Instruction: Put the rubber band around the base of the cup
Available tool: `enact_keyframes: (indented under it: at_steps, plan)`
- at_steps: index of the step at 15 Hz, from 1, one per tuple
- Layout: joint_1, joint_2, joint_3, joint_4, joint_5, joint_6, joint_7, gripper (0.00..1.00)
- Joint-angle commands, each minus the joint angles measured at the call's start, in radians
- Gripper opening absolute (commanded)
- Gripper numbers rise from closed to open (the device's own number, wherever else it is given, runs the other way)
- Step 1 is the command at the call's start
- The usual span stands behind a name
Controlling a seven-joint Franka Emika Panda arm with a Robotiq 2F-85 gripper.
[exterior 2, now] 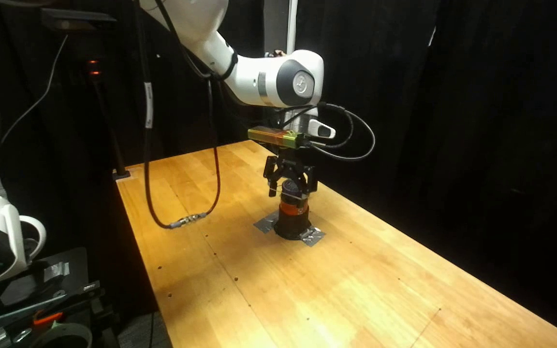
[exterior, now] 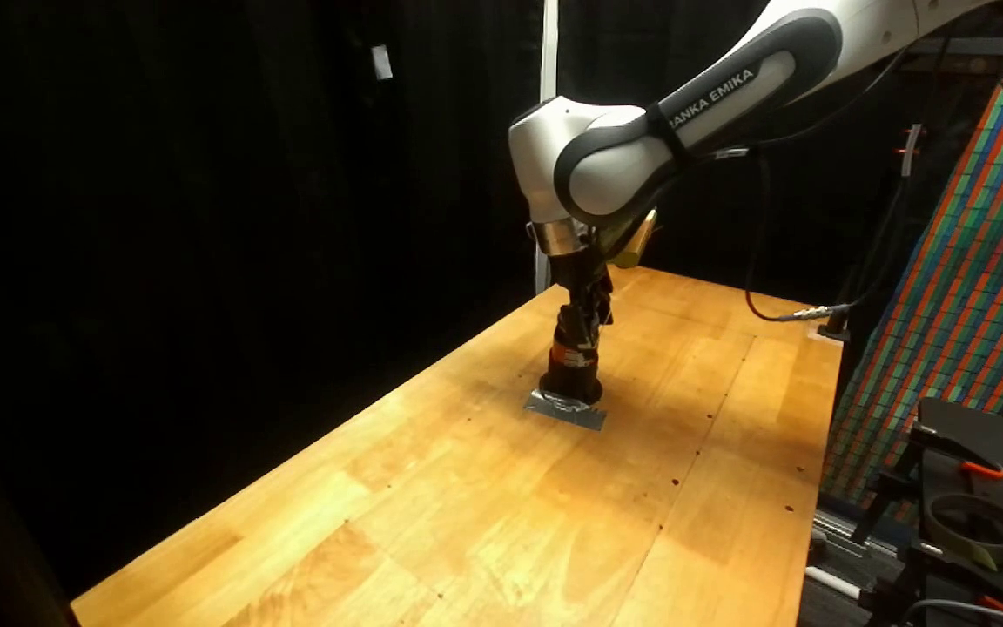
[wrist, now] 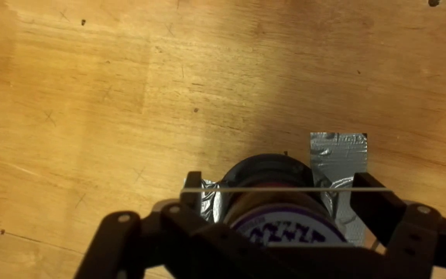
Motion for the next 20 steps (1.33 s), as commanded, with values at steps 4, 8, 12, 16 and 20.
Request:
enact_keyframes:
  at_steps: [4,8,12,16,20]
  plan:
    - [0.016,-0.231,-0.017,-0.369,-0.04,0.212,0.107,0.75]
    - [0.017,-0.32,-0.031,-0.548,-0.084,0.432,0.147,0.49]
    - [0.036,-0.402,-0.073,-0.737,-0.195,0.681,0.233,0.19]
    - [0.078,-0.461,-0.16,-0.904,-0.38,0.907,0.375,0.06]
    - [0.179,-0.467,-0.347,-0.964,-0.743,1.134,0.64,0.12]
